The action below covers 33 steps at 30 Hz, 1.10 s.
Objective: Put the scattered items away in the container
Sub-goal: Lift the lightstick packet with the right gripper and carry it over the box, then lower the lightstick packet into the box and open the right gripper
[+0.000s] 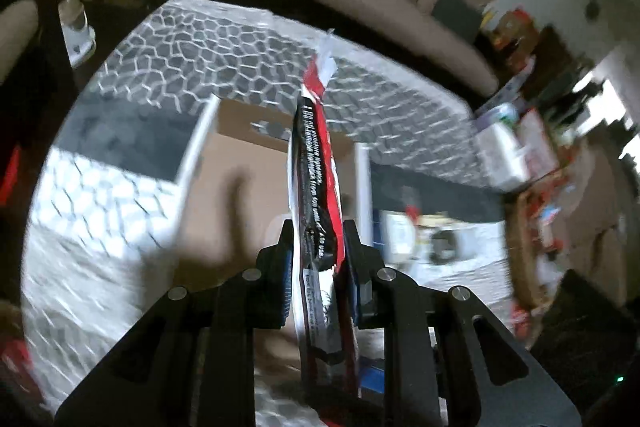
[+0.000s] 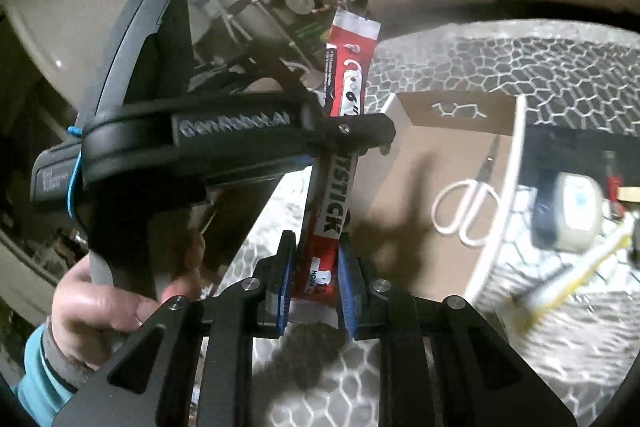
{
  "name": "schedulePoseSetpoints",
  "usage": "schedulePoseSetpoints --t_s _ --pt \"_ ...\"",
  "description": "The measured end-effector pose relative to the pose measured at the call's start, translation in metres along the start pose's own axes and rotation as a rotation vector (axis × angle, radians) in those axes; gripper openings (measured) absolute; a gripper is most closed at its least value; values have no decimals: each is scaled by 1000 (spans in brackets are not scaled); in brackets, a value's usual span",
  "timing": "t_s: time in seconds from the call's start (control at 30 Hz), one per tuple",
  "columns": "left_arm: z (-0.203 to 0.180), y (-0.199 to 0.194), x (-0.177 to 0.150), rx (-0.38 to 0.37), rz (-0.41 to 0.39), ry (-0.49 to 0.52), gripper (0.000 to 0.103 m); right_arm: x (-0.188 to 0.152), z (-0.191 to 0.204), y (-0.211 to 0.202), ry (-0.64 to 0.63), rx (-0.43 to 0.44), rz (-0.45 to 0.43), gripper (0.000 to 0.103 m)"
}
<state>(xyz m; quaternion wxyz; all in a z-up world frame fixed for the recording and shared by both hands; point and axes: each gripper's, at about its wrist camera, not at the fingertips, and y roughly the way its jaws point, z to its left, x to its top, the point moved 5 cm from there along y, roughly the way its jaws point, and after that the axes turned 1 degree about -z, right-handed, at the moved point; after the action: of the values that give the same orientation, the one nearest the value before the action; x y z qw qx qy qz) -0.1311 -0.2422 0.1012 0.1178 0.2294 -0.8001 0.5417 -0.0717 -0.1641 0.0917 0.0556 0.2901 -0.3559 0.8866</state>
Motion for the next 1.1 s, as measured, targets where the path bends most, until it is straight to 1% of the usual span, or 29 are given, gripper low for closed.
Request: schedulePoseSetpoints --t_s 0.07,0.13,0.23,0.37,0.47,0.57,0.73,0.8,0.87,0.9,1.0,1.07,1.1 --pt "11 16 8 42 23 26 20 7 -9 22 74 2 18 20" --pt "20 32 13 66 48 42 21 11 -18 40 133 -3 31 19" --pt "29 54 15 93 81 63 21 11 -31 63 192 -37 58 19" --pt "37 81 10 118 130 85 21 9 -41 83 205 -112 110 19" --pt "36 87 7 126 131 120 21 9 -48 88 205 -135 131 19" --pt "34 91 8 128 134 133 21 8 -52 90 209 -155 142 19" --pt "34 98 9 184 146 160 25 2 -57 93 257 -159 161 18" --pt "36 95 9 169 138 145 28 -3 -58 93 268 -160 175 18" --pt "38 91 12 160 128 134 39 -6 -59 94 276 -163 184 18" --pt "40 88 13 155 121 127 41 -8 -59 93 284 -162 187 18" --pt "44 74 20 142 106 84 44 -12 -59 95 311 -161 211 18" --pt "45 61 24 112 89 59 45 -13 -60 95 337 -158 222 18" --pt "46 50 27 94 66 48 46 -13 -60 95 346 -159 225 18"
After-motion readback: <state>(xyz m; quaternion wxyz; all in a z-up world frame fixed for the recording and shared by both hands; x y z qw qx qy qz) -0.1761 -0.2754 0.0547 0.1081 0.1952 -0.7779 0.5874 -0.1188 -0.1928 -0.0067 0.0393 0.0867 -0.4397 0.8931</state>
